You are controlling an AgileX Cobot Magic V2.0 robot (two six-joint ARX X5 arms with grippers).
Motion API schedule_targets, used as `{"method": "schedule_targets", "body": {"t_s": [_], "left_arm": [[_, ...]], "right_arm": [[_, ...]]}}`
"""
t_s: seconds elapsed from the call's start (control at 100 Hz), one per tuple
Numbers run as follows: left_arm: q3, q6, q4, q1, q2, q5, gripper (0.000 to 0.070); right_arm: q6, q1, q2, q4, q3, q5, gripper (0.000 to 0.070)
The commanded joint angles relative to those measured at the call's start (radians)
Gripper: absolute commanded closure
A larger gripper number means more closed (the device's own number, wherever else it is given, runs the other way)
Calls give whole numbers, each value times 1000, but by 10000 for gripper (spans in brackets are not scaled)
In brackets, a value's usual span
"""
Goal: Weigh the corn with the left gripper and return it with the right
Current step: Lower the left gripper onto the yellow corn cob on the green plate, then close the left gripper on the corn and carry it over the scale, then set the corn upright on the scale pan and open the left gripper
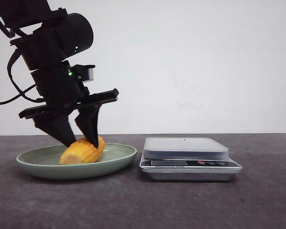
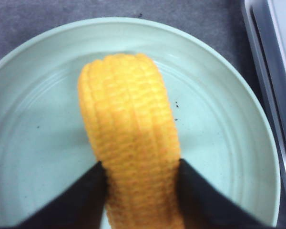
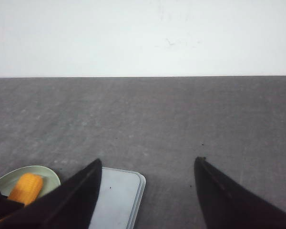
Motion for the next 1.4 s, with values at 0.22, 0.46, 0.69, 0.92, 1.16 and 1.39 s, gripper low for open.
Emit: {"method": "schedule_targets", "body": {"t_s": [0.22, 0.46, 0.69, 0.92, 1.16, 1.39], "left_arm": [[15, 1, -9, -13, -80, -7, 693], [88, -3, -19, -69, -233, -6, 692], [293, -50, -26, -180, -113, -11, 691], [465, -106, -31, -247, 123, -37, 691], [491, -134, -24, -278, 274, -48, 691], [491, -132, -15, -283, 315, -56, 691]], "right_arm": [[-16, 4, 4, 8, 21, 4, 317], [-15, 4, 5, 10, 21, 4, 317], [-14, 4, 5, 3, 21, 3, 317], [-14, 4, 5, -9, 21, 3, 317], [-14, 4, 4, -19, 21, 3, 317], [-14, 4, 4, -42, 21, 3, 317]]}}
